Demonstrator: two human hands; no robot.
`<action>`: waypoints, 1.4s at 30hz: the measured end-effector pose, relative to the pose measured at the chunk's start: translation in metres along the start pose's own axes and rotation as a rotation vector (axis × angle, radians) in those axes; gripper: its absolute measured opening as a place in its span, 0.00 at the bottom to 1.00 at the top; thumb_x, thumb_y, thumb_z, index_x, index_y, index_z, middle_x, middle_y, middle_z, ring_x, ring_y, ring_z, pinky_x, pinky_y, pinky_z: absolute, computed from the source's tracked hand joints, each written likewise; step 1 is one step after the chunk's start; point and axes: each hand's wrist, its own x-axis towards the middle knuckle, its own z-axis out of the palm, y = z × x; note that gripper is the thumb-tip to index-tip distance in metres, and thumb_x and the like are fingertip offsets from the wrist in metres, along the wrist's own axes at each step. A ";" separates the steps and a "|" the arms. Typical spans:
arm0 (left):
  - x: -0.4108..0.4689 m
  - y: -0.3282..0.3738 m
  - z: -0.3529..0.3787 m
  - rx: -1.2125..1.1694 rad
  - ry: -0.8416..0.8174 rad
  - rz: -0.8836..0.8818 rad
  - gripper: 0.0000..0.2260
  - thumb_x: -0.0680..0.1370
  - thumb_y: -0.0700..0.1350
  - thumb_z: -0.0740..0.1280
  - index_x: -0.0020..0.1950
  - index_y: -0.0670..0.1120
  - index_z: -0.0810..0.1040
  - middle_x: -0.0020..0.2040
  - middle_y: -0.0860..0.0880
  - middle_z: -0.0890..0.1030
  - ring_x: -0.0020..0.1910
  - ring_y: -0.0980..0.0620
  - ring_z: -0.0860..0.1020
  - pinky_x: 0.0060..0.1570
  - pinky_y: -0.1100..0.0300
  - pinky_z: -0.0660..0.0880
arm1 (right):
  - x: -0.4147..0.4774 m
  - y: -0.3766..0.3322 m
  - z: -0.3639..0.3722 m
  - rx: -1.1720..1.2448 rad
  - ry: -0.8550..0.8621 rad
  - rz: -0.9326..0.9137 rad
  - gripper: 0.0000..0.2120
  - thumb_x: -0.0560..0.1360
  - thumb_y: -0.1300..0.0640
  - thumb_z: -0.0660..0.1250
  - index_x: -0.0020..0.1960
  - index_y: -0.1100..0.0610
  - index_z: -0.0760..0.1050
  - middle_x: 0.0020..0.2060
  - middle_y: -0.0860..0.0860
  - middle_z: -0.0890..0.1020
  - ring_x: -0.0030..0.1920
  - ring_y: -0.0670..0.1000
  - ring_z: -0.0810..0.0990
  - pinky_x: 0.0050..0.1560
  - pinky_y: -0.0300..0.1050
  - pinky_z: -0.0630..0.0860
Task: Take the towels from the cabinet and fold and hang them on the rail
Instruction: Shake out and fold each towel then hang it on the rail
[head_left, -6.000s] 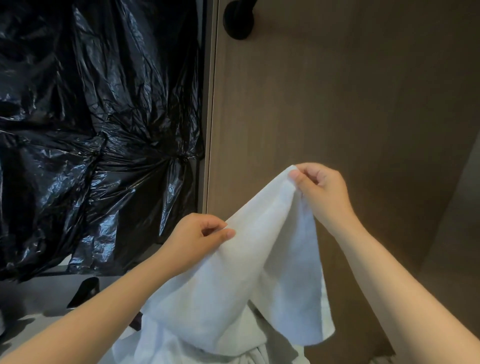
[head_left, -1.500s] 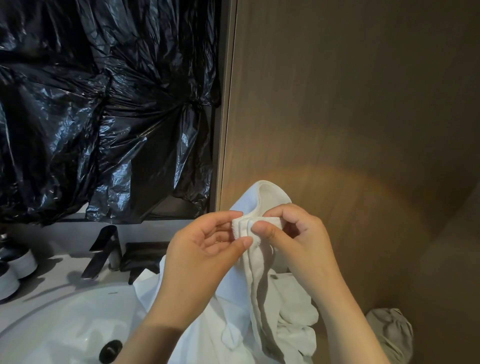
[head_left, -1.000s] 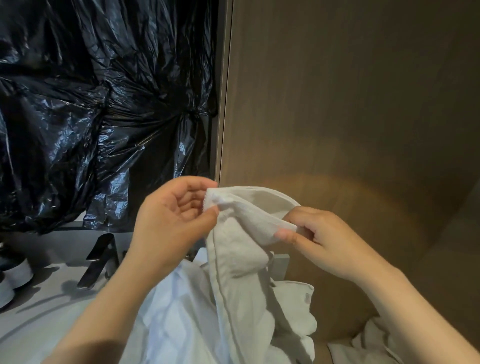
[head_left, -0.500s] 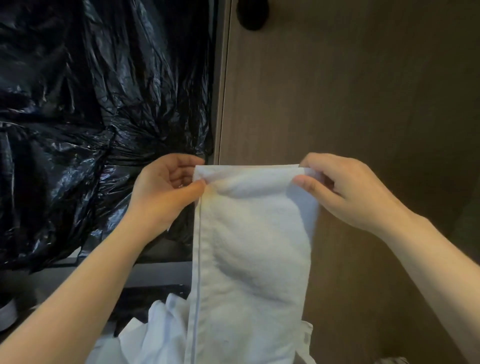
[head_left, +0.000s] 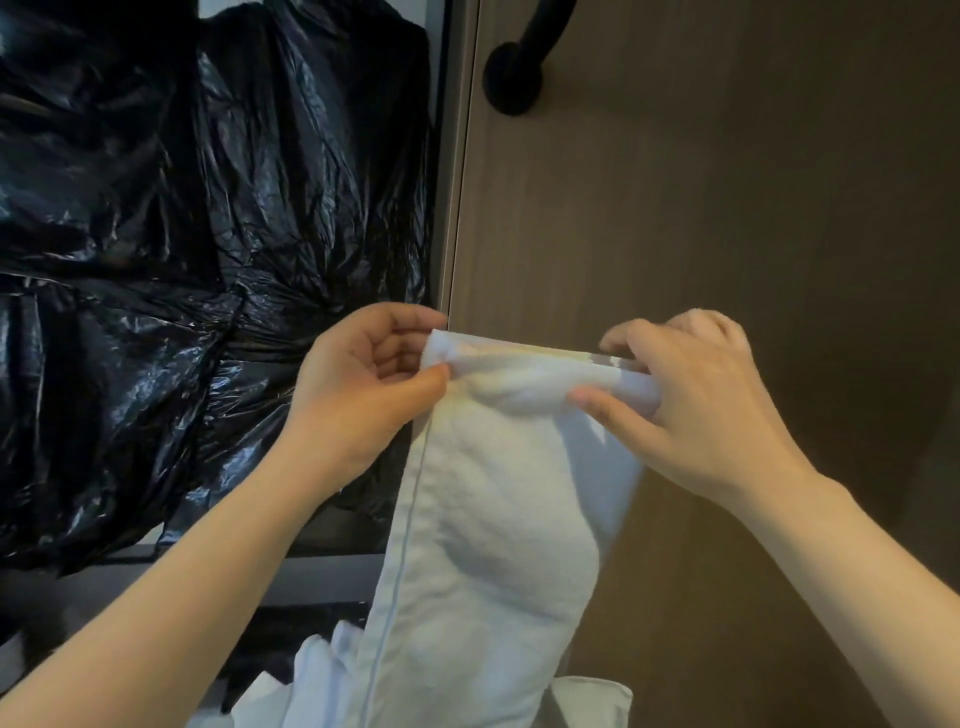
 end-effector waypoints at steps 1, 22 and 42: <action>0.000 0.001 0.002 0.020 -0.023 0.011 0.16 0.71 0.32 0.73 0.53 0.48 0.81 0.45 0.49 0.84 0.45 0.54 0.82 0.46 0.66 0.78 | 0.000 -0.003 0.000 0.014 -0.022 -0.020 0.25 0.76 0.31 0.55 0.58 0.49 0.75 0.50 0.45 0.77 0.53 0.47 0.71 0.64 0.51 0.64; -0.083 -0.059 -0.042 0.212 -0.277 -0.391 0.31 0.72 0.72 0.54 0.60 0.52 0.80 0.56 0.60 0.83 0.58 0.63 0.79 0.59 0.65 0.73 | 0.011 -0.091 0.021 0.778 -0.209 0.044 0.15 0.80 0.47 0.61 0.41 0.57 0.73 0.32 0.45 0.71 0.33 0.43 0.70 0.33 0.34 0.64; -0.093 -0.101 -0.094 0.573 -0.612 -0.583 0.20 0.66 0.73 0.61 0.41 0.60 0.82 0.40 0.60 0.83 0.39 0.63 0.81 0.38 0.65 0.73 | -0.118 -0.057 0.098 0.886 -0.320 0.841 0.20 0.81 0.45 0.61 0.38 0.59 0.71 0.35 0.58 0.74 0.37 0.53 0.73 0.41 0.49 0.68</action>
